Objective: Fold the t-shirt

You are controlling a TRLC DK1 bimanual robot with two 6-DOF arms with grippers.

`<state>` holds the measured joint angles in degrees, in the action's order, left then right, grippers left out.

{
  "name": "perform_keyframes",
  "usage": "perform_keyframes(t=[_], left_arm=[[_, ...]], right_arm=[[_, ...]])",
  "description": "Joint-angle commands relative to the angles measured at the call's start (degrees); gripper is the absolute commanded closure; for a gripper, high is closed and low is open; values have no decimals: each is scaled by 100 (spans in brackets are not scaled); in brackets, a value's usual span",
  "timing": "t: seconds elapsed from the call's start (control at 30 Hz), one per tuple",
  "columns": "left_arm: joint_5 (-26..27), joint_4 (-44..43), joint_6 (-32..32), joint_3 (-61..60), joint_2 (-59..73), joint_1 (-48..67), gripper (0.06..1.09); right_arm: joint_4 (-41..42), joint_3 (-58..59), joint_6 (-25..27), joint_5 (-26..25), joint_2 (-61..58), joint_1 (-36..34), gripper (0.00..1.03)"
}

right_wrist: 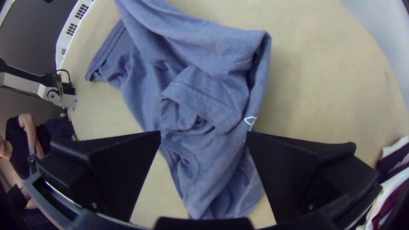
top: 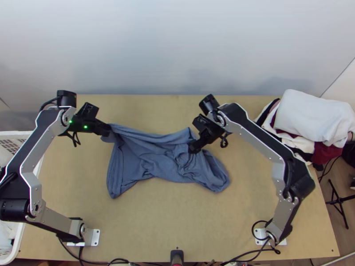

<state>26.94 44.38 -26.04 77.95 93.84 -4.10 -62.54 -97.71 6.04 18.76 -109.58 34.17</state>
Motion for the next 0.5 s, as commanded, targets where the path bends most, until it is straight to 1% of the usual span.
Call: perform_keyframes(t=[0.0, 0.1, 0.23, 0.33, 0.47], left_arm=[[31, 44, -103, 36, 82, -205, 105], [40, 44, -112, 53, 90, -205, 105], [40, 132, -199, 71, 64, -249, 105], [40, 282, -331, 53, 38, -302, 105], [57, 361, -349, 1, -15, -337, 105]], right_arm=[[199, -494, 90, -576, -477, 46, 10], [234, -758, 81, -567, -644, 142, 10], [234, -943, 116, -576, -652, 450, 10], [251, -925, 116, -593, -775, 547, 21], [392, -1022, 116, -743, -1013, 643, 22]])
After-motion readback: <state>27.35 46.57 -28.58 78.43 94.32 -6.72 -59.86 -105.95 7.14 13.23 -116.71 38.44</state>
